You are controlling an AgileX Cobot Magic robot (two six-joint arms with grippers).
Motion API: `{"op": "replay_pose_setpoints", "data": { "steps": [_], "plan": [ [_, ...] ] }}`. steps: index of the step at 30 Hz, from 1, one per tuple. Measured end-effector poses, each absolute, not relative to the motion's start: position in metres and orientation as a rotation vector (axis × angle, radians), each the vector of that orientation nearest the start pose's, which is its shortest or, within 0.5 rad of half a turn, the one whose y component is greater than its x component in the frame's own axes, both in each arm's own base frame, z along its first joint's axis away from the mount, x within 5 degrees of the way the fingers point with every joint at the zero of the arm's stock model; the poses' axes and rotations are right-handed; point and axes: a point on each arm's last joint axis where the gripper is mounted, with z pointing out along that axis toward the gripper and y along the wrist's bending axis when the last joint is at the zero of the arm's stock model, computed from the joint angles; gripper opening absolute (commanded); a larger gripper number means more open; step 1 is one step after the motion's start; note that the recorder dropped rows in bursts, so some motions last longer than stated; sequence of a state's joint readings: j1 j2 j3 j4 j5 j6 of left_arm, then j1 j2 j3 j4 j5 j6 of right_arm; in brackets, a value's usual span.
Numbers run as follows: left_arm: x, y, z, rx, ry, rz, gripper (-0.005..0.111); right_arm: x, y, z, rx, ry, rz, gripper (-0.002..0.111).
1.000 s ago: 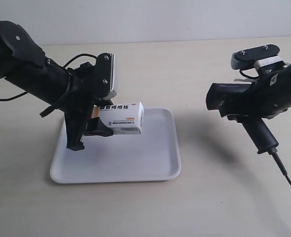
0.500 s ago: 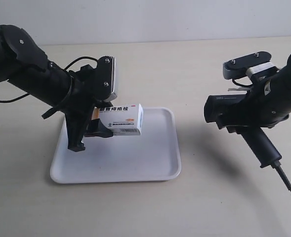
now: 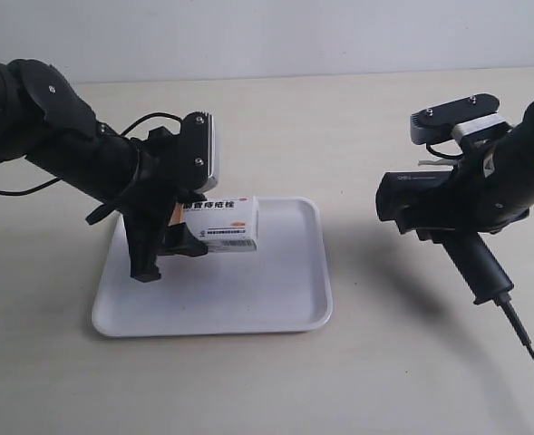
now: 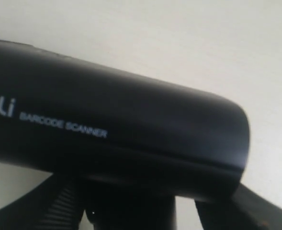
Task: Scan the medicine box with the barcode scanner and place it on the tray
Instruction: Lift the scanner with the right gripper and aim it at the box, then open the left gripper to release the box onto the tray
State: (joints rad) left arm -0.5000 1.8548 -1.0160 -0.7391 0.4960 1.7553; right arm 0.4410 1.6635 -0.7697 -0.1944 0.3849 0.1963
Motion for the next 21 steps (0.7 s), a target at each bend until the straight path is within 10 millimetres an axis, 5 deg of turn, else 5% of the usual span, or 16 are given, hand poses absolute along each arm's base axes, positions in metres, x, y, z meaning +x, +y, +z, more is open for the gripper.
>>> {"op": "replay_pose_setpoints", "data": {
  "steps": [15,19,21],
  "plan": [
    [0.296,-0.197,0.136,1.857,1.863,-0.317,0.001,0.274,0.123,0.111,-0.507,2.728,0.043,0.003],
    [0.297,-0.199,0.126,1.830,1.908,-0.347,0.026,0.276,0.125,0.108,-0.499,2.717,0.056,0.027],
    [0.297,-0.199,0.118,1.835,1.926,-0.353,0.046,0.276,0.125,0.107,-0.496,2.720,0.056,0.049]
  ]
}}
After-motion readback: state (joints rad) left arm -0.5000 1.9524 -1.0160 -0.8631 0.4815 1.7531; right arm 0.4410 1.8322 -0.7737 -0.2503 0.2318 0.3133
